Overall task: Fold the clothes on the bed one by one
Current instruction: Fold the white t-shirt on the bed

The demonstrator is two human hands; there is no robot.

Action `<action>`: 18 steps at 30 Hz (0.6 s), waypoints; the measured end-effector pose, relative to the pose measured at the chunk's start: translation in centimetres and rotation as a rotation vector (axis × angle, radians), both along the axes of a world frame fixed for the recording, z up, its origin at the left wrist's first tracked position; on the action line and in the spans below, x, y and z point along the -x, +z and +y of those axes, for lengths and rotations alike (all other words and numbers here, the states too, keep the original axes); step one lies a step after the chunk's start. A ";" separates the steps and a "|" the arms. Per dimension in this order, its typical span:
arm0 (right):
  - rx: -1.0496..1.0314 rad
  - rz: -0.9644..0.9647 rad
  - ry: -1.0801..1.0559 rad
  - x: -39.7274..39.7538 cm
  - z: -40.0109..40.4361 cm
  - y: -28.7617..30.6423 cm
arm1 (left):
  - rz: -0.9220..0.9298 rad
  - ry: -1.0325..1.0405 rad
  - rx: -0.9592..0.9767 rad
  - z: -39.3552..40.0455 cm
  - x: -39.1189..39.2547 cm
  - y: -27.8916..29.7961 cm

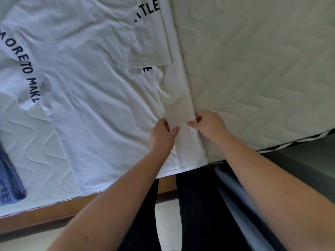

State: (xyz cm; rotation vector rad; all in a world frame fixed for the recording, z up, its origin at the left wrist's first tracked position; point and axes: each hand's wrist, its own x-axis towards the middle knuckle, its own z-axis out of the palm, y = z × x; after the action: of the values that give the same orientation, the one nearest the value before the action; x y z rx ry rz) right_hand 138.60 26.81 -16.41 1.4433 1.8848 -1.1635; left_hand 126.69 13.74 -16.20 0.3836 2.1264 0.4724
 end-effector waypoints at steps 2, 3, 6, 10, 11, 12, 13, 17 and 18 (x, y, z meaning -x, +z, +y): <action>0.083 -0.005 0.023 -1.5 -0.5 0.3 | -0.099 -0.081 0.055 -0.8 -0.8 -0.3; 0.109 0.004 0.009 -2.1 -0.9 0.3 | -0.154 -0.091 0.074 -1.3 -1.2 -0.5; 0.119 0.037 -0.055 -3.2 -2.6 0.5 | -0.270 -0.132 0.097 -3.1 -2.9 -0.6; 0.105 -0.033 0.007 -4.1 -5.6 0.5 | -0.412 -0.022 0.077 -5.9 -4.8 -0.6; 0.137 -0.063 0.009 -4.7 -6.0 0.4 | -0.427 0.001 0.077 -6.4 -5.0 -0.7; 0.165 -0.086 0.003 -5.5 -6.4 0.5 | -0.436 0.005 0.086 -6.8 -5.2 -0.7; 0.182 -0.105 0.001 -6.4 -6.6 0.7 | -0.442 -0.009 0.105 -7.1 -5.3 -0.8; 0.181 -0.177 0.033 -8.6 -7.7 1.5 | -0.441 -0.217 0.205 -7.9 -5.4 -0.9; 0.169 -0.205 0.049 -8.7 -7.9 1.7 | -0.436 -0.283 0.231 -7.9 -5.3 -0.8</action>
State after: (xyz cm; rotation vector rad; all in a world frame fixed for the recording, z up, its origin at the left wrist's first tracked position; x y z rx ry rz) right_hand 147.25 18.90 -14.72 1.3606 1.6329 -1.0805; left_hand 131.98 5.83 -16.99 0.4004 1.6488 0.1270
